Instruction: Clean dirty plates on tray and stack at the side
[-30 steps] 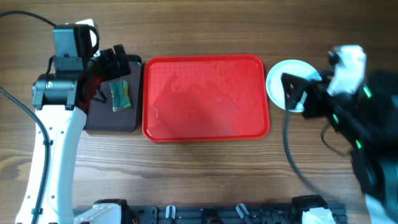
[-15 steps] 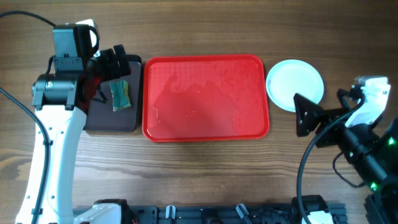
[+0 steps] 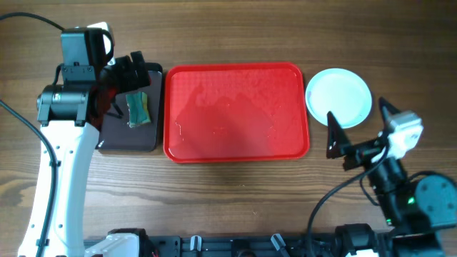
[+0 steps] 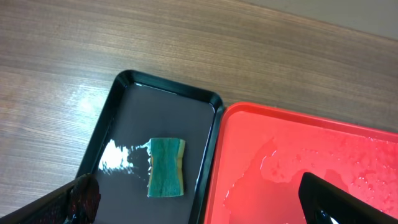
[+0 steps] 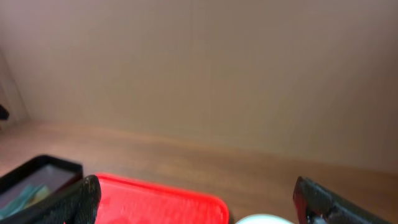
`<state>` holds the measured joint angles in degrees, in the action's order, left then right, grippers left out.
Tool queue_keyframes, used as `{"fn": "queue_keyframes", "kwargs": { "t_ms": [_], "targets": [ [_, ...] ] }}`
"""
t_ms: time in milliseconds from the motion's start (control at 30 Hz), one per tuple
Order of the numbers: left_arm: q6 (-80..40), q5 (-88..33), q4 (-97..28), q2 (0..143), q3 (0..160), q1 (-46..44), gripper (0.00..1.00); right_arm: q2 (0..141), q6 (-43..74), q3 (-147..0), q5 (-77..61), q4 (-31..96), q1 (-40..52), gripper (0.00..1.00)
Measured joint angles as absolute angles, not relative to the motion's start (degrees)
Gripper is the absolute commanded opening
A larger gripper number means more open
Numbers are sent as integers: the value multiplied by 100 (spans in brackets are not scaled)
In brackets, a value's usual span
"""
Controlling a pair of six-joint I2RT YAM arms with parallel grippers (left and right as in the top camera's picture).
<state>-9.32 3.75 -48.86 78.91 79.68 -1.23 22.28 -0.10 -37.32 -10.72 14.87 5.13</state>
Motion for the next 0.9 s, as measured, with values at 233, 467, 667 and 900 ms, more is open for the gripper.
{"fn": "queue_keyframes", "kwargs": {
  "t_ms": [233,467,667,900],
  "targets": [
    [-930,351,-4888,7891,7968,-123,100,1020,-32,-1717,-1201,235,513,99],
    [-930,351,-4886,7891,7968,-123,100,233,-32,-491,-1223,-650,513,100],
    [-932,351,-4886,7891,7968,-123,100,115,-32,-60,-1216,-508,513,100],
    [-930,351,-4886,7891,7968,-123,100,110,-34,-36,-1197,-62,513,99]
  ]
}}
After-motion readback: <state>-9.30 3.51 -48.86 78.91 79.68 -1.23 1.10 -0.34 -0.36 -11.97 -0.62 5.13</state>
